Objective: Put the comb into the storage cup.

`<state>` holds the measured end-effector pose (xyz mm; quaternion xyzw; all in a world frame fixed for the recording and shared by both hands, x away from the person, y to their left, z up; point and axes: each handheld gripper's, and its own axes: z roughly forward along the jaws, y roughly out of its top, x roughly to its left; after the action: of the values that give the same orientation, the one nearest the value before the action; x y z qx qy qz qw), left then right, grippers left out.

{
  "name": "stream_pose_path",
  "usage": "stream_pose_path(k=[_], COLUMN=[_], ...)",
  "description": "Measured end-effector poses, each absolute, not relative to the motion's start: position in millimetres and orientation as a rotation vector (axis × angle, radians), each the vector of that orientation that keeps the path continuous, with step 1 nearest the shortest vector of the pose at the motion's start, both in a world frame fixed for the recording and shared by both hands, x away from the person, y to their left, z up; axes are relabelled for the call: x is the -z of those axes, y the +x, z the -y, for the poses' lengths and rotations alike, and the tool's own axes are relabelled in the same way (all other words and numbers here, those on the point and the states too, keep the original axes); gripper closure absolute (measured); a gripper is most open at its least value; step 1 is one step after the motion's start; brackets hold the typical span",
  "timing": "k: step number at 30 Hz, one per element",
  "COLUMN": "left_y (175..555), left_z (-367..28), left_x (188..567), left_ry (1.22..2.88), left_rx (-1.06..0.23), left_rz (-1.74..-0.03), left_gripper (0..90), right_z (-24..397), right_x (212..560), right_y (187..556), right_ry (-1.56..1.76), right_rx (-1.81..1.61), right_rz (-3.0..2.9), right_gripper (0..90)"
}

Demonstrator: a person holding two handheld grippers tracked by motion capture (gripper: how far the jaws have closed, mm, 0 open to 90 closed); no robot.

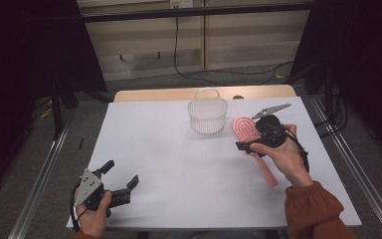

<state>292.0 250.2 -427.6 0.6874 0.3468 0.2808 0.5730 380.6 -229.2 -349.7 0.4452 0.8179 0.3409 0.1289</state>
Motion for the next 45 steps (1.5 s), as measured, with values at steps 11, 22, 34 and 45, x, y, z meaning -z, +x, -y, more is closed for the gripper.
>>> stream_pose_path(k=[11,22,34,45], left_y=[291.7,291.5,291.6,291.7], left_z=[-250.1,-249.8,-250.0,-250.2], left_x=[427.5,427.3,427.3,427.2], left_ry=[1.608,1.604,1.606,1.607], left_rx=[-0.657,-0.65,-0.65,-0.652], left_rz=[-0.814,-0.811,-0.809,-0.808], left_gripper=[2.8,2.8,2.8,2.9], right_z=[230.0,234.5,233.6,230.6], right_x=[335.2,327.6,321.4,317.9], right_y=[378.6,374.0,371.6,375.2], right_ry=[1.247,1.193,1.125,1.105], right_rx=[-1.104,-1.229,-1.327,-1.364], right_rz=[-2.284,-2.122,-2.008,-1.921], right_gripper=[19.6,19.5,19.5,19.4])
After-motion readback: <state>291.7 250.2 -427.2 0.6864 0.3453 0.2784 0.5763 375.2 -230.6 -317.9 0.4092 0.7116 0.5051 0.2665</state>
